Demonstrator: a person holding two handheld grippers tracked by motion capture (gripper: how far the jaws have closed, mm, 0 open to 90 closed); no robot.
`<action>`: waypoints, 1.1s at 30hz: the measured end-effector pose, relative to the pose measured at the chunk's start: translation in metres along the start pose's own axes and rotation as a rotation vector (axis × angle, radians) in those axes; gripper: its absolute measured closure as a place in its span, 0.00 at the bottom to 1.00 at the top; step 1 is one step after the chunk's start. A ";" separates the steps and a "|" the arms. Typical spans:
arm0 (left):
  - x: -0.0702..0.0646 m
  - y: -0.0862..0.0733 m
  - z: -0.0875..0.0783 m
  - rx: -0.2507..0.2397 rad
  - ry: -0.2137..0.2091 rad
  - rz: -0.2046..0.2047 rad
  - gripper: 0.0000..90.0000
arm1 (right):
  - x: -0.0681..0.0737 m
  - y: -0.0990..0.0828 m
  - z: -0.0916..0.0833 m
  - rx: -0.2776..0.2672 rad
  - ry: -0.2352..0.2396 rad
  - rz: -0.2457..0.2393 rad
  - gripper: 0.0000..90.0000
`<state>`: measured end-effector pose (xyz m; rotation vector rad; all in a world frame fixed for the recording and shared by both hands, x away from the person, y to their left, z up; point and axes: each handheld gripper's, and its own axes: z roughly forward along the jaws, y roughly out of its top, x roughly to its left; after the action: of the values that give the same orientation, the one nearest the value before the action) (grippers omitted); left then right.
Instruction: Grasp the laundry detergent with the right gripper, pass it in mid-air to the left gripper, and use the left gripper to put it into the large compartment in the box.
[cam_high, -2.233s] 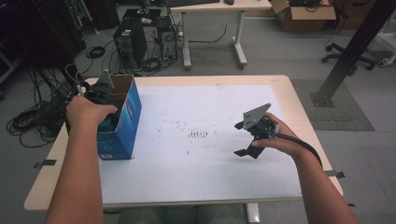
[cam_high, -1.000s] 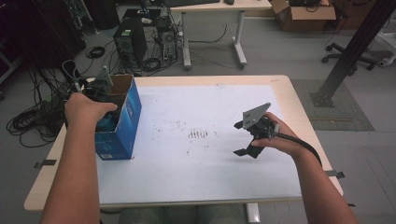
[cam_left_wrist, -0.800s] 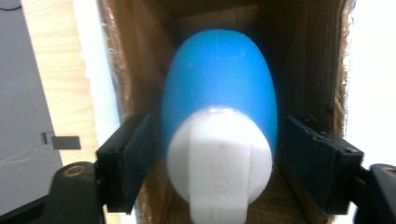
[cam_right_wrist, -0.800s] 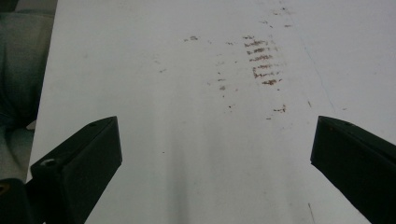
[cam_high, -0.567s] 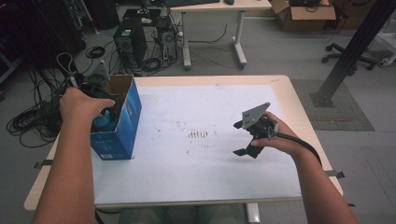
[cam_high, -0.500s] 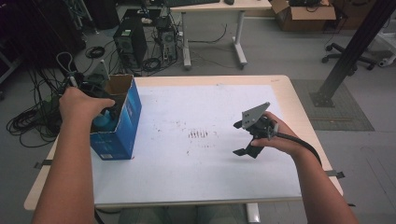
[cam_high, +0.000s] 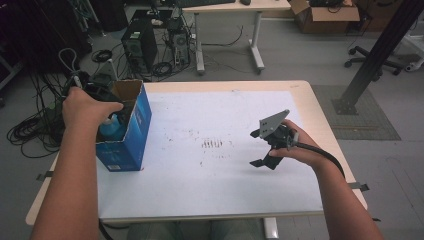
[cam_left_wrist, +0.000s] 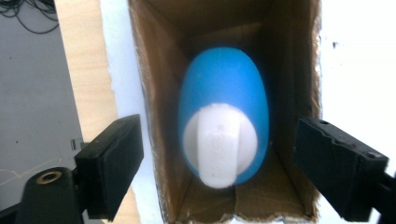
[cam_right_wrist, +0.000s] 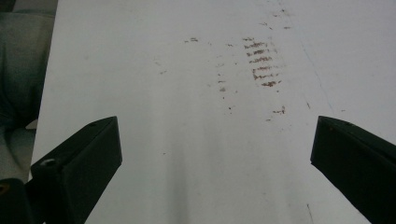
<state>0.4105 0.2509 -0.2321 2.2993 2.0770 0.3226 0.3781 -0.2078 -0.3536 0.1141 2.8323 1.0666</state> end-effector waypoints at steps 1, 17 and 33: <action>-0.001 0.000 -0.001 -0.004 0.004 0.002 0.18 | 0.000 0.000 0.000 -0.001 0.000 0.001 0.02; -0.012 0.003 -0.014 -0.023 -0.031 0.038 0.04 | 0.002 0.001 -0.005 -0.005 -0.010 -0.002 0.02; -0.037 0.008 -0.028 0.010 -0.015 0.244 0.05 | 0.004 -0.003 -0.016 0.000 -0.025 0.004 0.02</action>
<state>0.4103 0.2106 -0.2081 2.5551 1.7960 0.2997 0.3719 -0.2200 -0.3438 0.1323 2.8111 1.0580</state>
